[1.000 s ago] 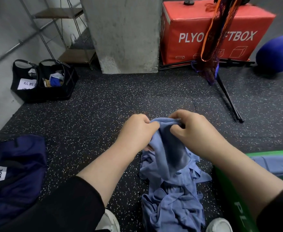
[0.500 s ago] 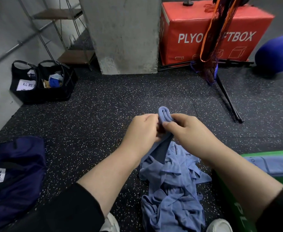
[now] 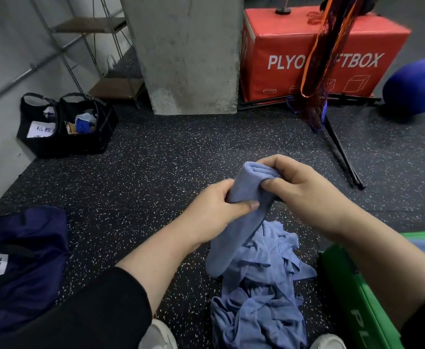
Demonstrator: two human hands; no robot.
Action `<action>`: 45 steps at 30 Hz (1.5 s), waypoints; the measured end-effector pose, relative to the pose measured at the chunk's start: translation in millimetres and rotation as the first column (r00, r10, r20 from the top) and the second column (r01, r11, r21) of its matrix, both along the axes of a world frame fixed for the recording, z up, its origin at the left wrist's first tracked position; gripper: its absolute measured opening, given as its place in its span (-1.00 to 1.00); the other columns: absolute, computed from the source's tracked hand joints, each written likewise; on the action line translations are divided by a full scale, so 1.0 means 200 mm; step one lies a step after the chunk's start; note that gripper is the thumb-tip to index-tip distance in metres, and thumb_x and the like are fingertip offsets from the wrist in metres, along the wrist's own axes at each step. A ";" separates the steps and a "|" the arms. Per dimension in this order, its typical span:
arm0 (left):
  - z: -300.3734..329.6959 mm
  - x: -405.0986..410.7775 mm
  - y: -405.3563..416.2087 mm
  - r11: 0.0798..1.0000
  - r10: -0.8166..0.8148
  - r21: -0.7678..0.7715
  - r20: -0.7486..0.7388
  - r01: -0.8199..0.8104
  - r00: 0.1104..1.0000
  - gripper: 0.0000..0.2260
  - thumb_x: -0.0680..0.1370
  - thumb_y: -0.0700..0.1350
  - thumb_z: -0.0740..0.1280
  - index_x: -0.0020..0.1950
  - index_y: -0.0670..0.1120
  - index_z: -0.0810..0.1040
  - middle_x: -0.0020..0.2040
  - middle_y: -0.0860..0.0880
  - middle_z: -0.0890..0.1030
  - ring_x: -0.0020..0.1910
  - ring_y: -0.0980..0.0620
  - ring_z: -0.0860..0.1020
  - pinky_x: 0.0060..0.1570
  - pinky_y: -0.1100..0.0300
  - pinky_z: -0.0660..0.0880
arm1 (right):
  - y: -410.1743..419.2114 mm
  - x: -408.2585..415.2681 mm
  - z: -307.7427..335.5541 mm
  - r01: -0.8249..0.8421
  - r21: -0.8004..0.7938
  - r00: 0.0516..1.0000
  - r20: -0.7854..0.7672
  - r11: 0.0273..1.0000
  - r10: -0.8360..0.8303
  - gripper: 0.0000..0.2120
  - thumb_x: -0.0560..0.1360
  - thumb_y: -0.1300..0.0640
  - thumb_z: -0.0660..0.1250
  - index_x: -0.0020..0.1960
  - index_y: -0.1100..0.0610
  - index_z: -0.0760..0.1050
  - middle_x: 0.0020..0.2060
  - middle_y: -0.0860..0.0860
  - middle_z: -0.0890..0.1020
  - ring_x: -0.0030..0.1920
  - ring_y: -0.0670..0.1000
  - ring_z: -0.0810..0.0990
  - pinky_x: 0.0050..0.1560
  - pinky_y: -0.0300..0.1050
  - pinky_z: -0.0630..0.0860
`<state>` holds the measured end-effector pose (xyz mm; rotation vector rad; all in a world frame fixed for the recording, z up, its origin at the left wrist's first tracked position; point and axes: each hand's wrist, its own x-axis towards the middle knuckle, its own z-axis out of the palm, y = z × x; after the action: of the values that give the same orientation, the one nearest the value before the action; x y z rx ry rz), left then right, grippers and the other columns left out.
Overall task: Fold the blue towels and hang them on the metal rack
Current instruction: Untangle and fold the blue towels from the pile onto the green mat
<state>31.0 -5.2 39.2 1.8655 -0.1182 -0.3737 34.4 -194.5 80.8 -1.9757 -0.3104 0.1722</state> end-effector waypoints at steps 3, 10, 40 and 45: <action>0.00 -0.01 -0.01 0.999 0.002 -0.052 0.011 -0.002 1.000 -0.63 0.43 0.03 0.54 0.18 -0.03 0.62 0.08 -0.02 0.72 0.13 -0.05 0.68 0.23 -0.23 0.55 | 0.00 0.00 0.00 0.001 -0.122 0.999 0.044 0.993 0.005 -0.83 0.51 0.14 0.46 0.09 -0.02 0.59 -0.08 -0.07 0.70 -0.05 -0.07 0.65 0.06 0.04 0.58; -0.04 -0.05 0.02 0.996 -0.094 -0.011 -0.179 0.093 0.979 -0.70 0.44 -0.18 0.57 0.15 -0.07 0.66 0.04 0.00 0.75 0.07 -0.01 0.71 0.24 -0.13 0.58 | -0.06 0.03 -0.02 0.178 -0.012 0.979 0.100 0.984 -0.176 -0.94 0.53 0.12 0.41 0.00 0.01 0.61 -0.16 -0.07 0.69 -0.16 -0.13 0.57 -0.03 0.00 0.52; 0.04 -0.16 -0.08 0.985 0.007 0.158 0.346 -0.066 0.938 -0.30 0.57 0.08 0.42 0.64 0.12 0.17 0.56 0.16 0.32 0.51 0.23 0.30 0.50 0.18 0.28 | 0.13 -0.08 0.00 0.282 0.265 0.953 -0.184 0.922 -0.239 -0.84 0.54 0.05 0.45 0.02 0.11 0.58 -0.16 0.12 0.69 -0.21 -0.02 0.65 -0.24 -0.09 0.60; 0.09 -0.13 -0.09 0.983 0.163 0.035 0.261 -0.178 0.951 -0.62 0.68 0.03 0.25 0.52 0.17 0.40 0.27 0.20 0.61 0.22 0.29 0.55 0.23 0.24 0.50 | 0.14 -0.08 -0.01 0.202 0.322 0.970 -0.195 0.925 -0.144 -0.85 0.57 0.13 0.41 0.13 0.10 0.63 -0.02 0.13 0.73 0.05 0.16 0.71 0.19 0.22 0.61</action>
<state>4.6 -23.2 56.4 1.9593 -0.1214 -0.0136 18.5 -165.8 79.7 -1.6229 -0.0475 0.1580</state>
